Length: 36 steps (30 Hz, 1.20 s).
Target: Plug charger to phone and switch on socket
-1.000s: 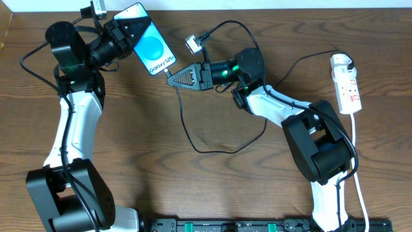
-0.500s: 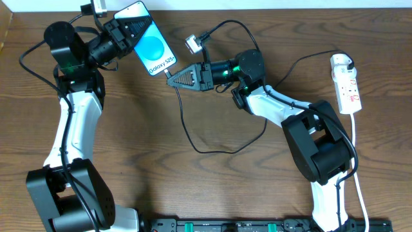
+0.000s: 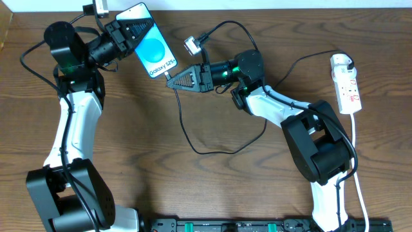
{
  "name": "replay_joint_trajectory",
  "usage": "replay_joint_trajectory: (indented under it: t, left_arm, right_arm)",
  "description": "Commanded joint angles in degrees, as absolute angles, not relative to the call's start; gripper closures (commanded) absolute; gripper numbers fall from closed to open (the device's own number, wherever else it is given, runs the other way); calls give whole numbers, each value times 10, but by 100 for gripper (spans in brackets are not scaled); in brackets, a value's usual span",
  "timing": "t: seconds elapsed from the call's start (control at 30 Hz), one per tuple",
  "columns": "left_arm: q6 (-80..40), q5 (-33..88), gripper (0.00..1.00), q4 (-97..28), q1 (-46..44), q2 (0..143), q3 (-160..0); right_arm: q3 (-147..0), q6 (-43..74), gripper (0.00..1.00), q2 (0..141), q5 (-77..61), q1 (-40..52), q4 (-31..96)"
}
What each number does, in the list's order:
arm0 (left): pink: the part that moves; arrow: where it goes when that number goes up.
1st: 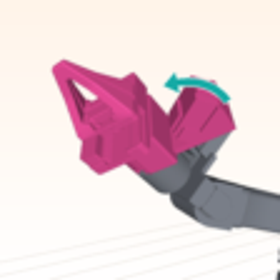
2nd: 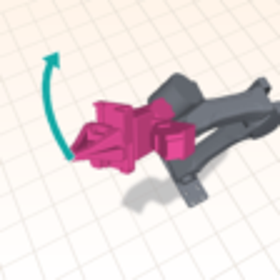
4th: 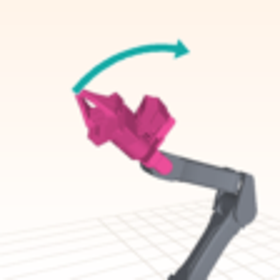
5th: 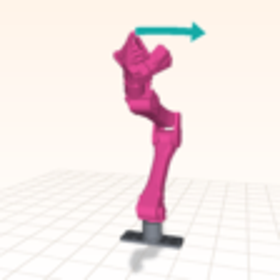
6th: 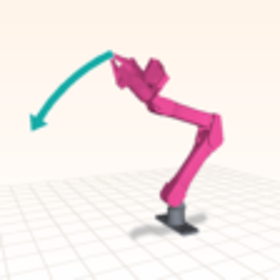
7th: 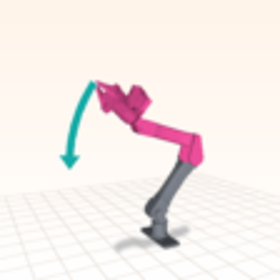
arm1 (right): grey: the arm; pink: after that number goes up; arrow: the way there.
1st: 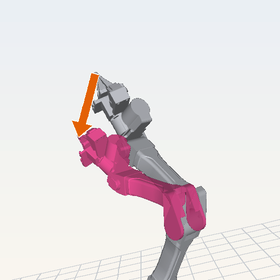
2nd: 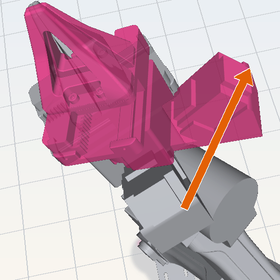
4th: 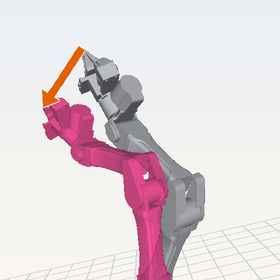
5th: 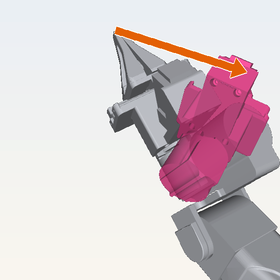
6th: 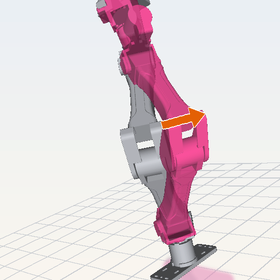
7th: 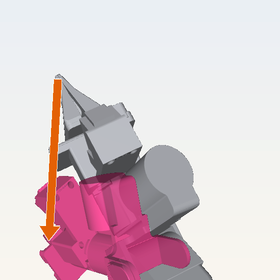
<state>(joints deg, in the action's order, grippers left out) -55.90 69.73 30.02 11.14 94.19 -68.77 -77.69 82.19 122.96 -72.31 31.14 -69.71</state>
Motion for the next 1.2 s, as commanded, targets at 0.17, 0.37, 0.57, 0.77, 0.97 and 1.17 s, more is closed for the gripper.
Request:
replay_joint_trajectory:
  t: [0.17,0.37,0.57,0.77,0.97,1.17]
  left_arm:
    - [-564,805,92,297,101,936,-687]
    - [-564,806,92,297,101,936,-687]
    - [-564,797,93,297,102,936,-687]
    - [-564,764,93,297,102,936,-687]
    - [-564,741,92,297,103,936,-687]
    - [-564,715,93,300,115,936,-687]
  right_arm:
    - [-787,816,99,1229,-591,303,-701]
    - [-787,815,99,1229,-582,303,-701]
    - [-787,812,99,1229,-594,303,-688]
    - [-787,801,99,1229,-612,303,-677]
    - [-787,797,99,1229,-623,303,-670]
    - [-787,787,99,1229,-659,304,-659]
